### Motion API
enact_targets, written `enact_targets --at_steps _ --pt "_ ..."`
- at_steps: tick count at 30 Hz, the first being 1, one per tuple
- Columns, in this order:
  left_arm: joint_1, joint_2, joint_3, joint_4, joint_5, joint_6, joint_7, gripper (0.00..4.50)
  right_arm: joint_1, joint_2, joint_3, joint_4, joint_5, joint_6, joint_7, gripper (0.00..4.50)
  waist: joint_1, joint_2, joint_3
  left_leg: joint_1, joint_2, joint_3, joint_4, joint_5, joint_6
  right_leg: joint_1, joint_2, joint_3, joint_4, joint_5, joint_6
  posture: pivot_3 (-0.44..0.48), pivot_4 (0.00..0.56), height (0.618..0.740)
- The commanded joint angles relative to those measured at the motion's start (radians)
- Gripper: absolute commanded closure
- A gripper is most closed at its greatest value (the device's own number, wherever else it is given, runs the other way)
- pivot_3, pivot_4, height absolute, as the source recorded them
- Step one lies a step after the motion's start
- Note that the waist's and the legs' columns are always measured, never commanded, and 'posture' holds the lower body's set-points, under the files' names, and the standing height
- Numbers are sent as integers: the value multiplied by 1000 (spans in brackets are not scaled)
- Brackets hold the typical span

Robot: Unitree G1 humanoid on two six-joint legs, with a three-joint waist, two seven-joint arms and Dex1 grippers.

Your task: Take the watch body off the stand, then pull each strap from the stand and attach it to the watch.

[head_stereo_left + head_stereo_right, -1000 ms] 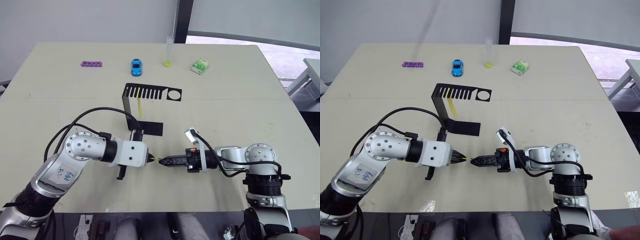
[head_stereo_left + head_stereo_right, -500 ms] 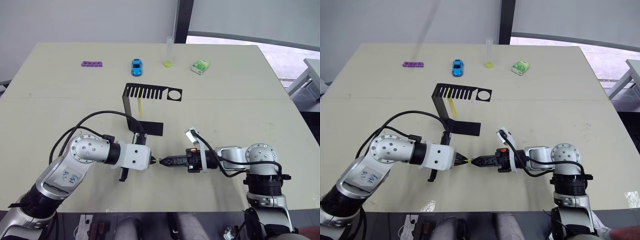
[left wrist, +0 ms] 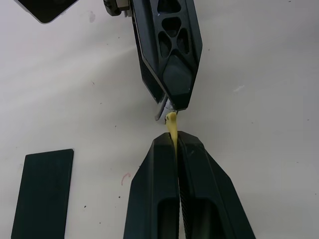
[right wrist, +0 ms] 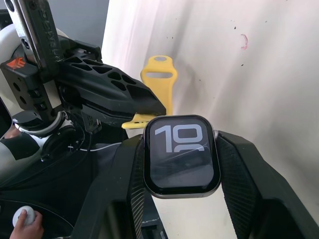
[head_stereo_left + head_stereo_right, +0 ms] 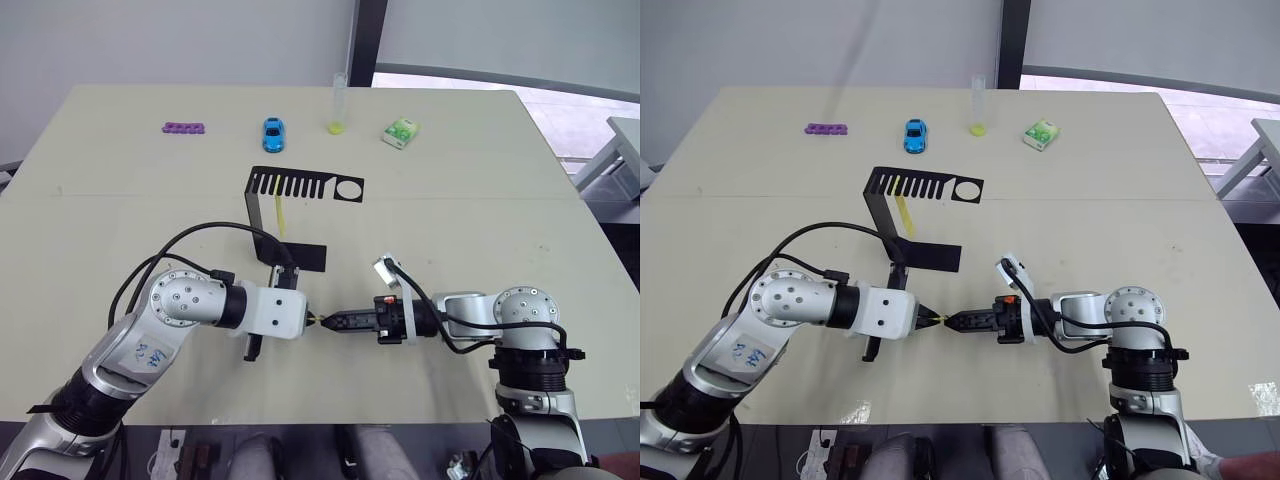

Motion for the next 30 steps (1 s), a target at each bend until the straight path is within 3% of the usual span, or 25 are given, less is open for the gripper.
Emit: enact_targets --at_steps 1,30 --pt "-19 -31 -24 -31 -1 -8 17 4500 -8 24 16 -29 72 4 14 2878 0 0 0 0 0 0 0 0 0 0 0 0 0 0 0 0 150 740" --pt "-7 -60 -18 -32 12 23 28 4500 -1 11 34 -39 92 4 15 2878 0 0 0 0 0 0 0 0 0 0 0 0 0 0 0 0 150 740"
